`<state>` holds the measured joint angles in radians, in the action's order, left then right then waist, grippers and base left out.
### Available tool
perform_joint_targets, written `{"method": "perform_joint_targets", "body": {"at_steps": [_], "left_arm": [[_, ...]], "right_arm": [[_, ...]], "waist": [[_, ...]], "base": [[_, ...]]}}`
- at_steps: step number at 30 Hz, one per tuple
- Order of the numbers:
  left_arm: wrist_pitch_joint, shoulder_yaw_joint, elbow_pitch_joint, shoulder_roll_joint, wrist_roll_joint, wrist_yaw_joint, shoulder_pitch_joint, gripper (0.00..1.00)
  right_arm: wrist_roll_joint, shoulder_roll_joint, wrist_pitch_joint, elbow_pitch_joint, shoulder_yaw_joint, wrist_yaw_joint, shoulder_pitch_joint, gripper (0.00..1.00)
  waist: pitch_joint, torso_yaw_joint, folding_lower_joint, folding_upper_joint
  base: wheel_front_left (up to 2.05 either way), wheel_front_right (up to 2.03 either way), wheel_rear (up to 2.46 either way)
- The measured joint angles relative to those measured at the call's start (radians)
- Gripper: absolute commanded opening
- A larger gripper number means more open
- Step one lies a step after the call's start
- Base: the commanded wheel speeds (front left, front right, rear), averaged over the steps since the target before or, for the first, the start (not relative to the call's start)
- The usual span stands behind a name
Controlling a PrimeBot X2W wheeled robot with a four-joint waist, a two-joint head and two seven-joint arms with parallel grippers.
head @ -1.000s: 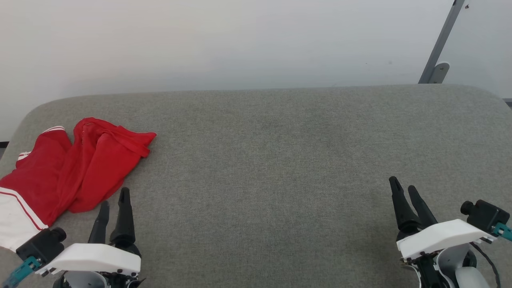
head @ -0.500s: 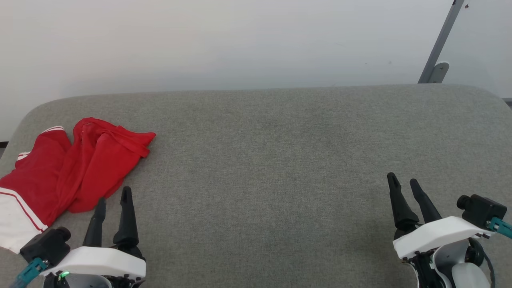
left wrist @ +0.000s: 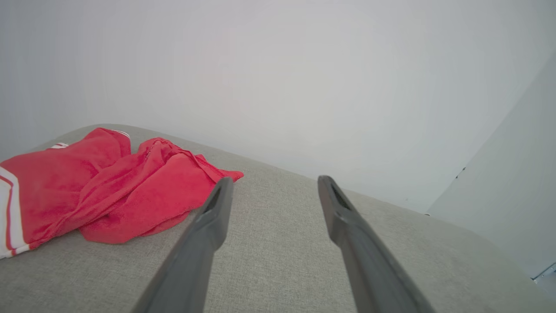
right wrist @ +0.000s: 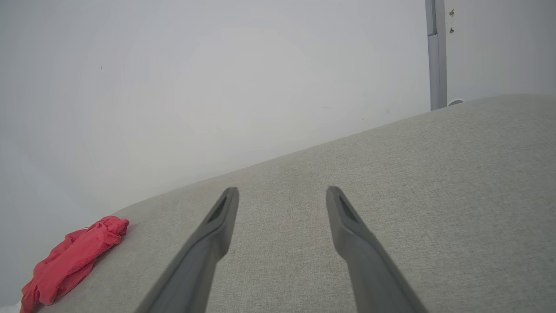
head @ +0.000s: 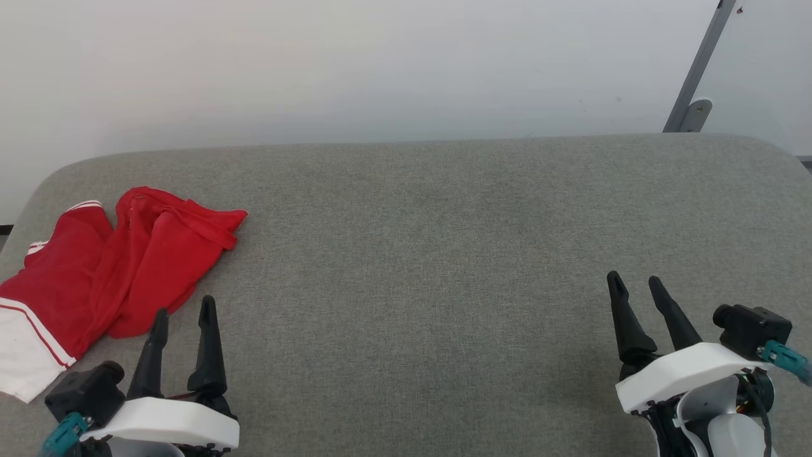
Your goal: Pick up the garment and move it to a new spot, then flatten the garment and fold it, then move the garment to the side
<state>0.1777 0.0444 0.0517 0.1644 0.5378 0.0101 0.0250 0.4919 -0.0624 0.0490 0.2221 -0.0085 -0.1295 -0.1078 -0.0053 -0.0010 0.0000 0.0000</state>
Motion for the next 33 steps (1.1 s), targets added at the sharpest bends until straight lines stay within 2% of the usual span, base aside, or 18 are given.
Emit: {"method": "perform_joint_targets", "body": {"at_steps": [33], "left_arm": [[0.066,0.029,-0.021,0.02,-0.231,-0.002,0.016,1.0]], "right_arm": [[-0.251,-0.002,0.04,-0.022,0.028,-0.001,-0.005,1.0]], "waist": [[-0.004,0.0,0.0,0.0]], "base": [[0.0,0.0,0.0]]}}
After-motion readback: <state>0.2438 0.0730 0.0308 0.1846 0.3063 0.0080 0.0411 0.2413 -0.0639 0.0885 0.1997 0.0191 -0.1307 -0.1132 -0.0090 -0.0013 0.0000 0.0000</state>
